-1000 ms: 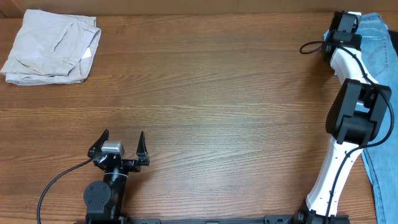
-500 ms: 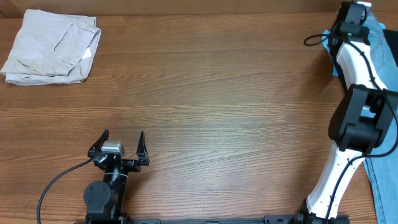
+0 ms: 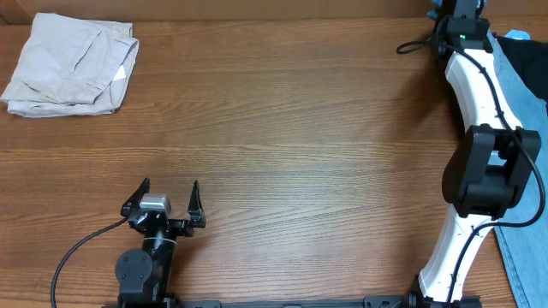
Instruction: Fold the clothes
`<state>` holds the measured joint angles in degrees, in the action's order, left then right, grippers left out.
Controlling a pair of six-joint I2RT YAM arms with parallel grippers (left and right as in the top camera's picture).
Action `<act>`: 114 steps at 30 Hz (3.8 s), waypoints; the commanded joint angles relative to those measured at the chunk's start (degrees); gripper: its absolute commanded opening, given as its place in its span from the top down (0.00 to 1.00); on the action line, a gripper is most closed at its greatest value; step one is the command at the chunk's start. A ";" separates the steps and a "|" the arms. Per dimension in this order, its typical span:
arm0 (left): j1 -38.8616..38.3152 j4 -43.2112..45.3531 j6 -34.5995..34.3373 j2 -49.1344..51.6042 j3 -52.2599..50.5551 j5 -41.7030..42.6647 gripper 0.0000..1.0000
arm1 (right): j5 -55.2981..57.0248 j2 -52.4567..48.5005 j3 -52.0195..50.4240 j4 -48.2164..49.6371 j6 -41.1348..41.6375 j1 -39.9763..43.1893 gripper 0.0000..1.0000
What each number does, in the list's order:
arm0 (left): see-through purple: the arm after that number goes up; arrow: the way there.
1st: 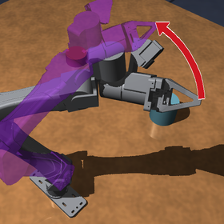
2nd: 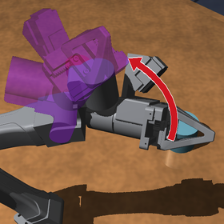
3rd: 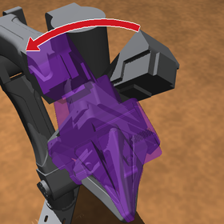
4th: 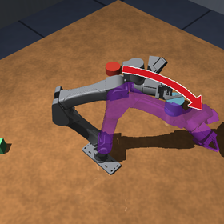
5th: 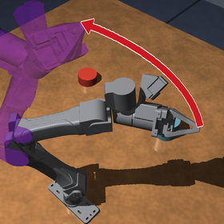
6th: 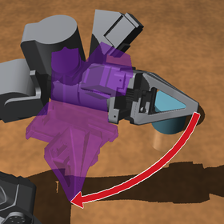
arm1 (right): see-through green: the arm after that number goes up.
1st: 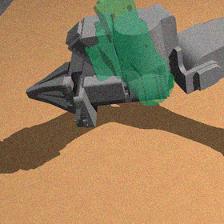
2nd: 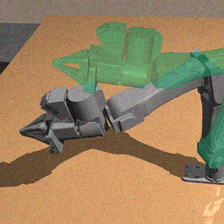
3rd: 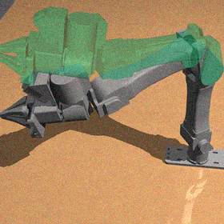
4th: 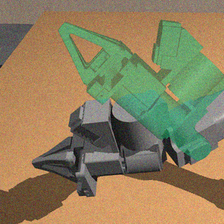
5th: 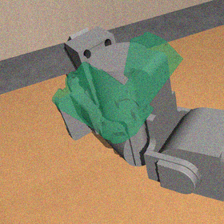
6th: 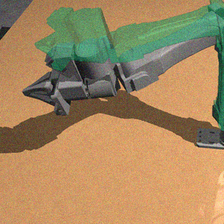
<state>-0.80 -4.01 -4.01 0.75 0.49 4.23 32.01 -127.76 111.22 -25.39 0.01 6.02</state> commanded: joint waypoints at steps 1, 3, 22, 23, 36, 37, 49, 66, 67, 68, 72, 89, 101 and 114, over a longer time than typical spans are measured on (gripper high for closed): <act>-0.37 -0.11 1.27 -0.50 -0.22 -0.35 0.00 | 1.81 5.60 1.79 0.31 1.64 -0.20 0.96; -0.37 -0.11 1.27 -0.50 -0.22 -0.35 0.00 | 1.79 6.73 1.79 -0.28 1.64 -0.90 0.96; -0.37 -0.11 1.27 -0.50 -0.22 -0.35 0.00 | -33.48 11.17 1.64 -8.41 19.34 -22.58 0.96; -0.37 -0.11 1.27 -0.50 -0.22 -0.35 0.00 | -35.15 11.13 1.64 -8.41 20.46 -23.82 0.96; -0.37 -0.11 1.27 -0.50 -0.22 -0.35 0.00 | -45.83 7.19 1.09 -6.54 30.77 -44.30 0.96; -0.37 -0.11 1.27 -0.50 -0.22 -0.35 0.00 | -45.66 7.08 0.81 -5.95 30.75 -45.46 0.96; -0.37 -0.11 1.27 -0.50 -0.22 -0.35 0.00 | -45.40 6.45 0.37 -2.45 31.71 -56.85 0.71; -0.37 -0.11 1.27 -0.50 -0.22 -0.35 0.00 | -33.11 14.45 5.66 -24.37 28.13 -45.68 0.52; -0.37 -0.11 1.27 -0.50 -0.22 -0.35 0.00 | -33.09 16.33 5.66 -27.50 28.13 -43.69 0.54; -0.37 -0.11 1.27 -0.50 -0.22 -0.35 0.00 | -32.96 18.10 5.66 -30.60 28.39 -41.70 0.55; -0.37 -0.11 1.27 -0.50 -0.22 -0.35 0.00 | -32.96 23.61 5.66 -42.73 30.05 -33.46 0.54; -0.37 -0.11 1.27 -0.50 -0.22 -0.35 0.00 | -23.52 26.03 -5.42 -65.24 39.50 -10.47 0.34; -0.37 -0.11 0.76 -0.50 -0.22 -0.96 0.00 | -27.17 25.97 -17.16 -57.37 39.47 -7.65 0.23; -0.37 6.54 -6.56 -0.35 5.64 19.85 0.00 | -28.33 26.18 -17.49 -58.97 39.47 -7.67 0.25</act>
<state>-0.80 3.95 -7.40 0.75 1.69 17.04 4.21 -101.75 93.89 -83.81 39.00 -1.61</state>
